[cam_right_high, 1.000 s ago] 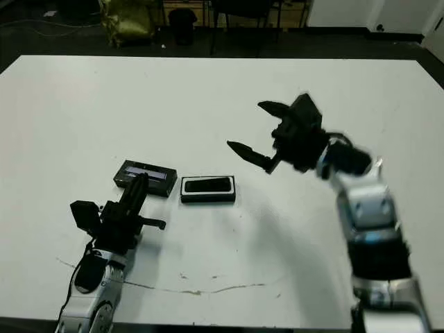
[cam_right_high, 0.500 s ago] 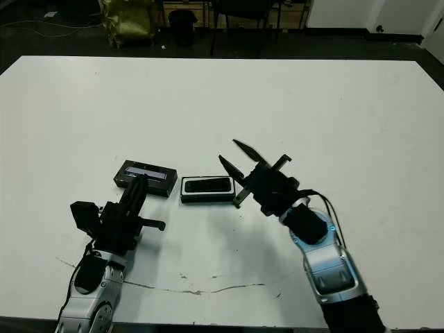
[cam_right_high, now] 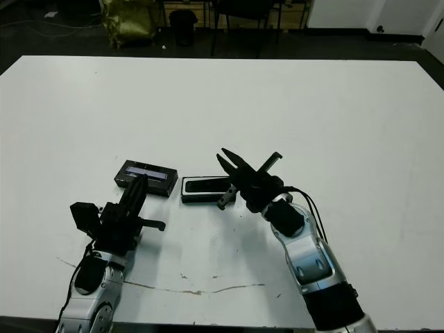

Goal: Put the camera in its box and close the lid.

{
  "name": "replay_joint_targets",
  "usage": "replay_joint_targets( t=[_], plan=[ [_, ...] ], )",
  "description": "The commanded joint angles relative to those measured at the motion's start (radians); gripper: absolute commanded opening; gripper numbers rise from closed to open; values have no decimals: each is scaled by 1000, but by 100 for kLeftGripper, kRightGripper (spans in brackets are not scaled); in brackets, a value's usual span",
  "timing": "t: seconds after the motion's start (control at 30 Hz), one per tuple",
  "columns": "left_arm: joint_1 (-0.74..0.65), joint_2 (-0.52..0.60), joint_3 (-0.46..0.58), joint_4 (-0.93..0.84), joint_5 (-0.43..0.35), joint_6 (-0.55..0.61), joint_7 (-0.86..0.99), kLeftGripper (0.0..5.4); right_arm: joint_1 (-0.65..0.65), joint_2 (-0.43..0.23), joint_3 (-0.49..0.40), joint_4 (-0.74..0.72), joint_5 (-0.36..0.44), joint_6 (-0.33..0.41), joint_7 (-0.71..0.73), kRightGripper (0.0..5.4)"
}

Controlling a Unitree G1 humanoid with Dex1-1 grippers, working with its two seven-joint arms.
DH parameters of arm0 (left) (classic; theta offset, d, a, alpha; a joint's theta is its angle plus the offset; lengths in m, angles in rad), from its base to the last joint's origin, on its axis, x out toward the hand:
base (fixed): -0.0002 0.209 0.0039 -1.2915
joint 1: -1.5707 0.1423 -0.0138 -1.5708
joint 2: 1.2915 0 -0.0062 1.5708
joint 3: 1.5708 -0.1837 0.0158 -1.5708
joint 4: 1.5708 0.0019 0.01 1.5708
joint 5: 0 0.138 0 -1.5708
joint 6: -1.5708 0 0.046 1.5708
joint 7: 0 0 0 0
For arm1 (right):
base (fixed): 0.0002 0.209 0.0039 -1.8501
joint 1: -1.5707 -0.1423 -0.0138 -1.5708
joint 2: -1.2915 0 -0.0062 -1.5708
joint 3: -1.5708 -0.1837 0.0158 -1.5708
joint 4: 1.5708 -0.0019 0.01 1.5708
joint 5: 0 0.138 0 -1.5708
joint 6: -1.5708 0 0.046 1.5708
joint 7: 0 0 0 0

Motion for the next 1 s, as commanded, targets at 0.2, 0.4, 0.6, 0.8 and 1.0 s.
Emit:
replay_joint_targets(
  t=[0.2, 0.4, 0.6, 0.8, 1.0],
  plan=[
    [9, 6, 1, 7, 5, 16, 2, 0, -25, -19, 17, 16, 1, 149, 60, 2],
    [6, 3, -2, 3, 5, 23, 6, 0, -8, -43, 43, -15, 2, 258, 130, 2],
    [1, 6, 0, 10, -1, 16, -1, 0, 37, -60, 77, -54, 8, 305, 156, 2],
    [4, 9, -2, -4, 3, 32, 5, 0, 71, -81, 100, -34, -7, 270, 151, 2],
    [1, 9, 1, 4, -1, 23, -3, 0, 98, -94, 102, -7, -13, 255, 139, 2]
  ],
)
